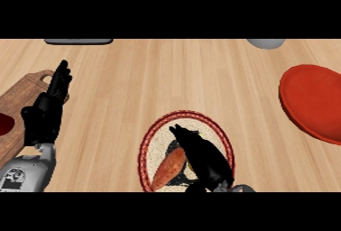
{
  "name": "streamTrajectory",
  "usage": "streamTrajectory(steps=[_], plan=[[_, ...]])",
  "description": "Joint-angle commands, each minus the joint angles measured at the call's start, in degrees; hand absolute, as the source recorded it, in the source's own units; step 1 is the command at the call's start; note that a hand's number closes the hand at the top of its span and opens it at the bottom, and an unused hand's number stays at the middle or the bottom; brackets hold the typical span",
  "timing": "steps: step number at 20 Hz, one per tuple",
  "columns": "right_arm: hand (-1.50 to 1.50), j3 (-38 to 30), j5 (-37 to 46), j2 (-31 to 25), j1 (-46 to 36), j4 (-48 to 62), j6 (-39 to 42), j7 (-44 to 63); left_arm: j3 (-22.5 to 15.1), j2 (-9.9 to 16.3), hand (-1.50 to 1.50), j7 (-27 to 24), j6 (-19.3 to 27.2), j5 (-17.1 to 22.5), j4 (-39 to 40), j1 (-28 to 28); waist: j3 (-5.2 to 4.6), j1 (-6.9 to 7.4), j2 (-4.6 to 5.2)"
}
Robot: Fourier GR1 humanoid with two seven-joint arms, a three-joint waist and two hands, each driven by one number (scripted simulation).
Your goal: Pick the sweet potato from the placemat and place it in the bowl
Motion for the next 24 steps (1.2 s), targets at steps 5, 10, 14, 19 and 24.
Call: streamTrajectory(steps=[5, 10, 14, 19, 24], plan=[[-1.5, 3.48, 2.22, 1.4, 1.42, 7.43, -6.5, -4.06, 2.35, -2.7, 0.0, 0.04, -1.96, -2.19, -0.06, -0.17, 0.01, -0.12, -0.01], [-1.5, -0.3, 0.5, 1.43, -3.81, 19.15, -9.77, -11.9, 2.71, -2.34, 0.0, 2.1, -3.3, -2.94, -4.25, 1.63, 0.02, 0.14, -0.01], [-1.5, 2.25, -1.62, 1.44, -6.62, 22.21, -12.29, -10.17, 5.76, -1.69, 0.0, 0.19, -6.9, -0.95, -0.06, -0.74, 0.01, 0.08, 0.04], [1.5, 6.63, 3.49, 1.42, -7.47, 21.31, -12.75, -10.57, 5.33, -2.16, 0.0, 4.62, -6.38, -2.7, -2.85, -1.79, 0.02, 0.06, -0.03], [1.5, 5.09, 2.34, 1.42, -9.45, 25.33, -15.05, -14.99, 5.12, -3.6, 0.0, 2.43, -6.9, -4.12, -4.73, 2.02, 0.01, 0.14, -0.02]])
